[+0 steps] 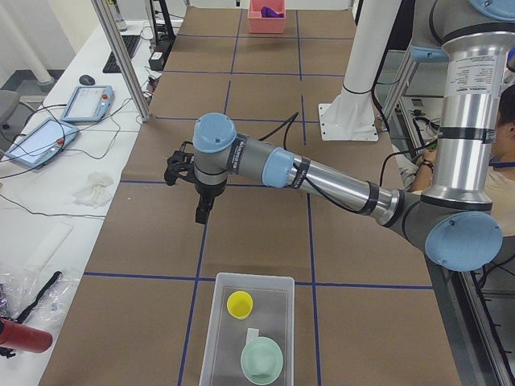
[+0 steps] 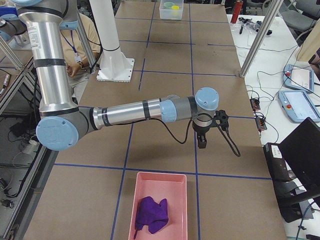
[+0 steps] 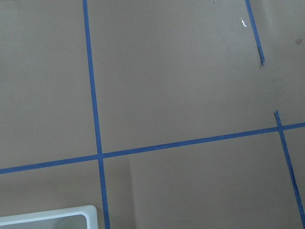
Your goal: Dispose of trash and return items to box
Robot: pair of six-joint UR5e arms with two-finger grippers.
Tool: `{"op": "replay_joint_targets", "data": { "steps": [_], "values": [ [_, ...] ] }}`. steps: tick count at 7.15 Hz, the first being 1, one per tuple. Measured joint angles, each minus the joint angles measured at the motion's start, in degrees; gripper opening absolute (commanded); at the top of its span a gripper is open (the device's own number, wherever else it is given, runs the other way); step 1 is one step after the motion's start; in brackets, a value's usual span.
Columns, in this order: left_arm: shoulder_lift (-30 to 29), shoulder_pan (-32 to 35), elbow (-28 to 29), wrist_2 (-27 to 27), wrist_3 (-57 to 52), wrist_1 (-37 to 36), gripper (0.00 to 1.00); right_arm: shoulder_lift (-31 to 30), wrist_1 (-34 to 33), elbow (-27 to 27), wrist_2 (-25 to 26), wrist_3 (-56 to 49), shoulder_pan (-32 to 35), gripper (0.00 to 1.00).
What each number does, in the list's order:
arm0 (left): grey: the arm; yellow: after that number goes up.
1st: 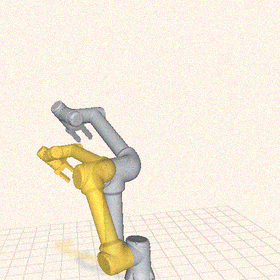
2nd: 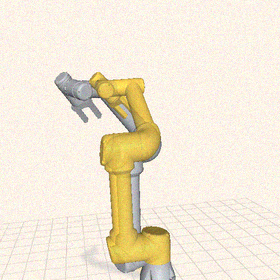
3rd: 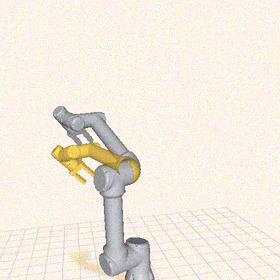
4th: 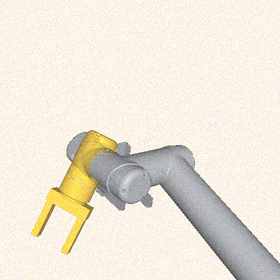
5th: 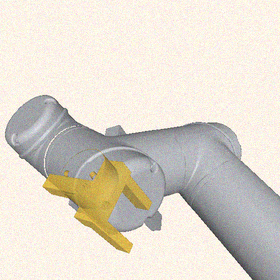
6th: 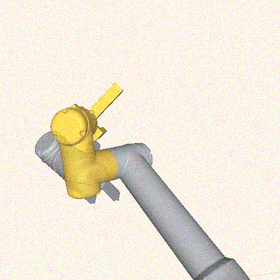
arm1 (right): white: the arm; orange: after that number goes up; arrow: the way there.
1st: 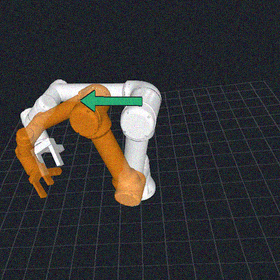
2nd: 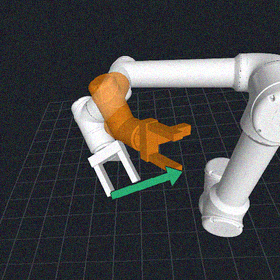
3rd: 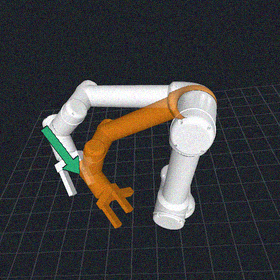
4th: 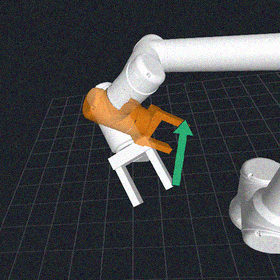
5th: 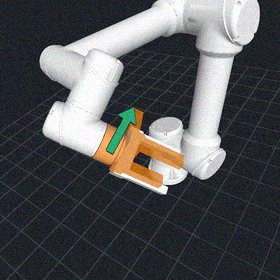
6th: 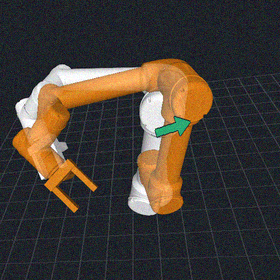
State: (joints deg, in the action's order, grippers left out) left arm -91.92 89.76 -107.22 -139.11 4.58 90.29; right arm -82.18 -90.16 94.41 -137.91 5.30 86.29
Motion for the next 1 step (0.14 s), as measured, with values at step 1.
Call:
{"op": "replay_joint_targets", "data": {
  "steps": [1],
  "values": [
    [0.1,-0.2,0.2,0.0,0.0,0.6,1.0,0.0,0.0,0.0,-0.6,0.0,0.0,1.0]
  ]
}}
